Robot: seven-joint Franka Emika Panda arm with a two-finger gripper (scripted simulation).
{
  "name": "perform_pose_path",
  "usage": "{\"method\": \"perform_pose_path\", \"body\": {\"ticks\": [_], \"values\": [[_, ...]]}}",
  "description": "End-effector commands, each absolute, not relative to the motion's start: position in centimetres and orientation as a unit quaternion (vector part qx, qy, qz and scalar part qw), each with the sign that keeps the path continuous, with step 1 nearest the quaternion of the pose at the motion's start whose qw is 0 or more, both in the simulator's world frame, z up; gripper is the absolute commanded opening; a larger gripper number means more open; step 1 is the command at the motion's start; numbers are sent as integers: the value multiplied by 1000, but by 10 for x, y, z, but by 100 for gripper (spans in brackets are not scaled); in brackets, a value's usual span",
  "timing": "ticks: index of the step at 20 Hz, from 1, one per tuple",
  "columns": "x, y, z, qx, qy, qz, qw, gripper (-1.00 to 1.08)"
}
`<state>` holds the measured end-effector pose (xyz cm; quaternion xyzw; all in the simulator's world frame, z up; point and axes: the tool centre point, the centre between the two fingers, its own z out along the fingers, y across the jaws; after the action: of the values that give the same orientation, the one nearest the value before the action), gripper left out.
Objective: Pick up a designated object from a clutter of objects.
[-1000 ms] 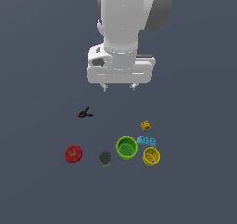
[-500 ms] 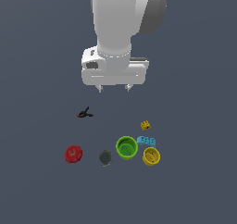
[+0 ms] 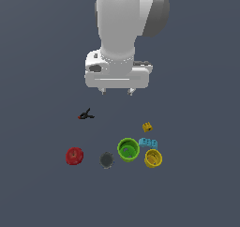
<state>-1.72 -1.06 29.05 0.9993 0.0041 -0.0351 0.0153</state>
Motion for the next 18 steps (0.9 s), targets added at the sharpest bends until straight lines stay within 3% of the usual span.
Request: {"method": "perform_pose_path", "body": {"ticks": [1, 18], "values": [[-16, -7, 286, 999, -8, -34, 16, 100], [-3, 33, 231, 987, -159, -22, 18, 100]]}}
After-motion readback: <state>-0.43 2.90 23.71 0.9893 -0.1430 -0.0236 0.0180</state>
